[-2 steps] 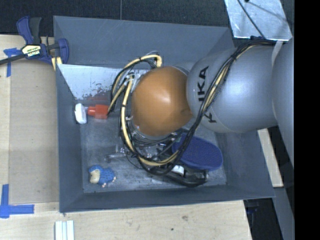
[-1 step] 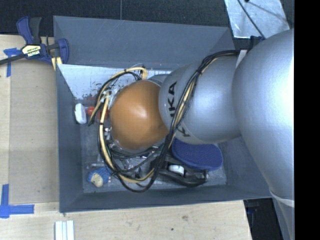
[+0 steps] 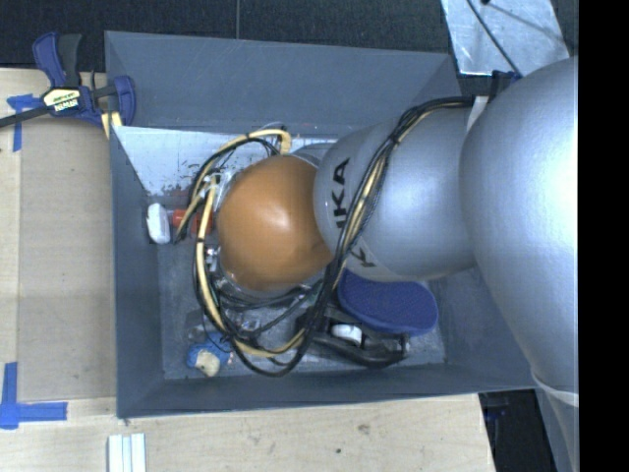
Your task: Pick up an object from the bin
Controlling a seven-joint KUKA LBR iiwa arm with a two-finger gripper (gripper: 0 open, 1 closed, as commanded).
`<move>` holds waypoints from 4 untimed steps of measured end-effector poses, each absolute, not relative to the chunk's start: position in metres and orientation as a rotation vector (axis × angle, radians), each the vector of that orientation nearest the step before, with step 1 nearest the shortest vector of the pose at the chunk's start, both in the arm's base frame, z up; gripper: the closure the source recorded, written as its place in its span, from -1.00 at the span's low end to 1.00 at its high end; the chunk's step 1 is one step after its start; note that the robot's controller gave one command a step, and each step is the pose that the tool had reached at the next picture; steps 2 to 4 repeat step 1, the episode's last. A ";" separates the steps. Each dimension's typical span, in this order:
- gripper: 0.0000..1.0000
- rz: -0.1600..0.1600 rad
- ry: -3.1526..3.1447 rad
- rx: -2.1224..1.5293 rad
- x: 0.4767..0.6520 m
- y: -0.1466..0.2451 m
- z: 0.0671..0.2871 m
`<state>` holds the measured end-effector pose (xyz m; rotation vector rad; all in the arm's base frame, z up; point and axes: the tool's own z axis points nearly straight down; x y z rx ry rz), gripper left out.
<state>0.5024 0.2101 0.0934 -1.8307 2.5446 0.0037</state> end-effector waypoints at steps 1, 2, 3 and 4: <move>1.00 -0.002 2.543 -1.826 0.491 0.211 0.213; 1.00 -0.002 2.543 -1.826 0.491 0.211 0.213; 1.00 -0.002 2.543 -1.826 0.491 0.211 0.213; 1.00 -0.002 2.543 -1.826 0.491 0.211 0.213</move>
Offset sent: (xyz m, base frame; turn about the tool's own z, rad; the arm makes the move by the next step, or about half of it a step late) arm -0.0133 0.0003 0.1148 -0.0002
